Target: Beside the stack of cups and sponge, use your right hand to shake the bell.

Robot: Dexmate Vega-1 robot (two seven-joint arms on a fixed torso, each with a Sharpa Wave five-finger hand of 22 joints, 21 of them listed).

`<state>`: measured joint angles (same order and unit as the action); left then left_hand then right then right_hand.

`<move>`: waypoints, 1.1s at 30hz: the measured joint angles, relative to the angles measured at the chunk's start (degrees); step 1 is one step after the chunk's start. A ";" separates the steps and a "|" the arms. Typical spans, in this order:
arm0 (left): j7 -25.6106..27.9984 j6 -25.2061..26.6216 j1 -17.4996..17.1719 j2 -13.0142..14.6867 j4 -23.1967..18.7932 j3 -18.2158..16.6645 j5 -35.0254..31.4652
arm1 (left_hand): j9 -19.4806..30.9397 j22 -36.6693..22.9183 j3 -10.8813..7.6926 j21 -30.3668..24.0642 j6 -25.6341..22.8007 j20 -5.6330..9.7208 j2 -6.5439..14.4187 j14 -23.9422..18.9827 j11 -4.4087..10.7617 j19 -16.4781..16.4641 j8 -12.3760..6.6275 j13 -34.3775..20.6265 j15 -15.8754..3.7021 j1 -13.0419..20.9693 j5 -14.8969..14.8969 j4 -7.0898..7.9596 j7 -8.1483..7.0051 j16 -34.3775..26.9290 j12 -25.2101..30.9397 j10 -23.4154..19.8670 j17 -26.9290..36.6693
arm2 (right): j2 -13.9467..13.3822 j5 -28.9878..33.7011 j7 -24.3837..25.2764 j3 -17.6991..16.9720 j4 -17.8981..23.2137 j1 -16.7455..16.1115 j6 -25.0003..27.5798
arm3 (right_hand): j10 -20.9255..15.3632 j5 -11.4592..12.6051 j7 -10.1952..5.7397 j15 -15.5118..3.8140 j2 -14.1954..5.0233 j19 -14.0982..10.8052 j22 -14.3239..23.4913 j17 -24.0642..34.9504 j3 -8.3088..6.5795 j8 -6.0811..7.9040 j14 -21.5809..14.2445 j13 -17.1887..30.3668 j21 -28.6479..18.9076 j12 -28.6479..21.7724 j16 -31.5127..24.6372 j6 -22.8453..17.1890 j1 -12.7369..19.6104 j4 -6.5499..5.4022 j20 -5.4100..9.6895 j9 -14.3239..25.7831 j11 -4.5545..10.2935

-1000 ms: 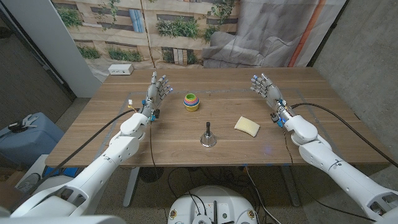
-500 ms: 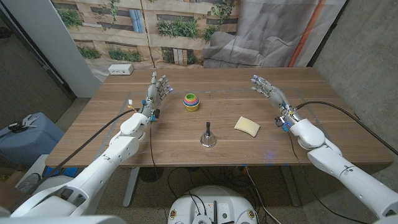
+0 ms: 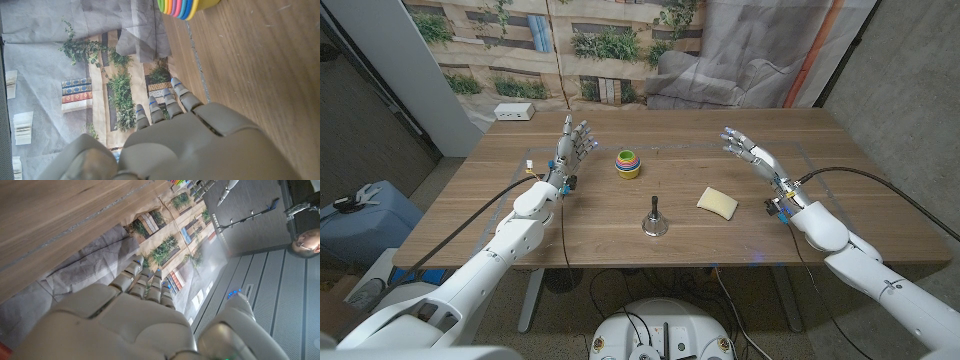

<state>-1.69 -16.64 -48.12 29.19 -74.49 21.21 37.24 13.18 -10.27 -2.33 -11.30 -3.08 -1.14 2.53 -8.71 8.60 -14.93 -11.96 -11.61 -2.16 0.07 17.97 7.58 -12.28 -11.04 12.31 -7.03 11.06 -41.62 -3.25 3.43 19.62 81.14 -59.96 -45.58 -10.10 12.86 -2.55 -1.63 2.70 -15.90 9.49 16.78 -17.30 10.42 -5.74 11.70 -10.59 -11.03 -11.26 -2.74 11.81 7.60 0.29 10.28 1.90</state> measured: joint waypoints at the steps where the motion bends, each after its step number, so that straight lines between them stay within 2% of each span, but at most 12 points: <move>1: 0.00 0.00 0.00 0.00 0.00 0.00 0.00 | 0.00 0.00 0.00 0.00 0.00 0.00 0.00 0.00 0.00 0.00 0.00 0.00 0.00 0.00 0.00 0.00 0.00 0.00 0.00 0.00 0.00 | 0.00 0.05 0.00 0.00 0.00 0.00 -0.03 | 0.07 0.00 0.00 0.00 -0.01 0.00 0.00 -0.03 -0.14 0.00 0.00 0.00 0.00 0.00 0.00 0.00 0.02 0.13 0.00 0.00 0.07; 6: 0.00 0.00 0.00 0.00 0.00 0.00 0.00 | 0.00 0.00 0.00 0.00 0.00 0.00 0.00 0.00 0.00 0.00 0.00 0.00 0.00 0.00 0.00 0.00 0.00 0.00 0.00 0.00 0.00 | -0.66 1.61 -0.31 0.18 0.59 -0.53 -1.16 | 0.27 0.00 0.32 -0.05 0.37 0.00 0.00 -0.27 -0.31 0.00 0.45 0.00 0.00 0.00 0.00 0.95 0.99 0.80 0.00 0.17 0.27; 8: 0.00 0.00 0.00 0.00 0.00 0.00 0.00 | 0.00 0.00 0.00 0.00 0.00 0.00 0.00 0.00 0.00 0.00 0.00 0.00 0.00 0.00 0.00 0.00 0.00 0.00 0.00 0.00 0.00 | -0.92 2.62 -0.60 0.33 0.87 -0.69 -1.72 | 0.27 0.00 0.34 -0.11 -0.20 0.22 0.00 -0.29 -0.51 0.00 0.52 0.00 0.00 0.00 0.00 0.97 1.61 1.01 -0.21 0.28 0.27; 11: 0.00 0.00 0.00 0.00 0.00 0.00 0.00 | 0.00 0.00 0.00 0.00 0.00 0.00 0.00 0.00 0.00 0.00 0.00 0.00 0.00 0.00 0.00 0.00 0.00 0.00 0.00 0.00 0.00 | -1.31 3.76 -0.88 0.47 1.33 -0.86 -2.11 | 0.48 0.00 0.51 -0.11 0.38 0.21 -0.01 -0.56 -0.56 0.00 0.51 0.00 0.00 0.00 0.00 1.54 2.21 1.51 -0.21 0.28 0.48; 15: 0.00 0.02 0.00 0.00 0.00 0.00 0.00 | 0.00 0.00 0.00 0.00 0.00 0.00 0.00 0.00 0.00 0.00 0.00 0.00 0.00 0.00 0.00 0.00 0.00 0.00 0.00 0.00 0.00 | -1.72 5.17 -1.20 0.65 1.90 -1.05 -2.35 | 0.90 0.00 0.79 -0.11 0.57 0.21 -0.01 -0.83 -1.19 0.00 0.51 0.01 0.00 0.00 0.00 2.48 4.56 2.15 -0.21 0.27 0.86; 22: -0.02 0.02 0.00 -0.01 0.00 0.01 -0.01 | 0.00 0.00 0.00 0.00 0.00 0.00 0.00 0.00 0.00 0.00 0.00 0.00 0.00 0.00 0.00 0.00 0.00 0.00 0.00 0.00 -0.01 | -2.19 7.94 -1.28 1.00 3.07 -1.65 -2.38 | 1.83 0.00 0.82 -0.43 0.48 0.64 -0.01 -1.36 -1.99 0.00 0.83 0.01 0.00 0.23 0.00 3.68 7.11 2.94 -0.60 0.27 0.55; 23: -0.02 0.02 0.00 -0.01 0.00 0.01 -0.01 | 0.00 0.00 0.00 0.00 0.00 0.00 0.00 0.00 0.00 0.00 0.00 0.00 0.00 0.00 0.00 0.00 0.00 0.00 0.00 0.00 0.00 | -2.24 8.79 -1.20 1.09 3.32 -1.80 -2.38 | 1.93 0.00 1.04 -0.43 0.99 0.66 -0.01 -1.36 -1.99 0.00 0.83 0.01 0.00 0.23 0.00 3.90 7.62 2.94 -0.58 0.27 0.46; 25: -0.02 0.02 0.00 -0.01 0.00 0.02 -0.01 | 0.00 0.00 0.00 0.00 0.00 0.00 0.00 0.00 0.00 0.00 0.00 0.00 0.00 0.00 0.00 0.00 0.00 0.00 0.00 0.00 0.00 | -2.30 9.63 -1.02 1.20 3.64 -2.00 -2.38 | 2.16 0.00 1.00 -0.20 0.46 0.85 -0.01 -1.57 -2.14 0.00 1.05 0.01 0.22 0.23 0.00 4.12 8.14 3.08 -0.41 0.27 0.69; 26: -0.02 0.02 0.00 -0.01 0.00 0.02 -0.01 | 0.00 0.00 0.00 0.00 0.00 0.00 0.00 0.00 0.00 0.00 0.00 0.00 0.00 0.00 0.00 0.00 0.00 0.00 0.00 0.00 0.00 | -2.32 10.24 -0.86 1.28 3.82 -2.11 -2.38 | 2.24 0.00 0.81 -0.01 1.00 1.15 -0.01 -1.62 -2.16 0.00 1.24 0.02 0.22 0.23 0.00 4.31 8.67 3.09 -0.70 0.27 0.77; 29: -0.03 0.02 0.00 -0.01 0.01 0.01 -0.01 | 0.00 0.00 0.00 0.00 0.00 0.00 0.00 0.00 0.00 0.00 0.00 0.00 0.00 0.00 0.00 0.00 0.00 0.00 0.00 0.00 0.00 | -2.34 11.58 -0.42 1.45 4.27 -2.38 -2.36 | 2.24 -0.13 0.82 -0.01 0.61 1.15 -0.02 -1.62 -2.54 0.45 1.24 0.02 0.22 0.23 0.00 4.30 9.20 3.15 -0.70 0.27 0.77; 31: -0.02 0.02 0.00 -0.01 0.01 0.01 -0.01 | 0.00 0.00 0.00 0.00 0.00 0.00 0.00 0.00 0.00 0.00 0.00 0.00 0.00 0.00 0.00 0.00 0.00 0.00 0.00 0.00 0.00 | -2.36 12.41 -0.14 1.52 4.51 -2.53 -2.32 | 2.24 -0.39 0.82 -0.01 1.20 1.15 -0.01 -1.87 -2.71 0.45 1.24 0.02 0.22 0.23 0.00 4.30 9.81 3.32 -0.70 0.27 0.77; 33: -0.03 0.02 0.00 -0.01 0.02 0.01 -0.01 | 0.00 0.00 0.00 0.00 0.00 0.00 0.00 0.00 0.00 0.00 0.00 0.00 0.00 0.00 0.00 0.00 0.00 0.00 0.00 0.00 0.00 | -2.38 13.67 0.33 1.66 4.94 -2.83 -2.12 | 2.24 -0.39 0.82 0.31 0.61 1.15 -0.02 -1.89 -3.02 0.45 1.56 0.02 0.22 0.23 0.00 4.30 10.41 3.16 -0.70 0.42 0.77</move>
<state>-1.71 -16.62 -48.13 29.18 -74.47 21.23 37.22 13.18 -10.26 -2.33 -11.30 -3.08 -1.14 2.53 -8.70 8.60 -14.93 -11.96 -11.61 -2.16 0.07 17.97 7.58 -12.28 -11.04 12.31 -7.03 11.05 -44.00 10.41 3.77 21.28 86.08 -62.78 -47.70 -7.86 12.46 -1.73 -1.32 3.31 -14.75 9.47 14.89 -20.32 10.87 -4.18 11.72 -10.37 -10.80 -11.25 1.56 22.22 10.75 -0.42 10.69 2.67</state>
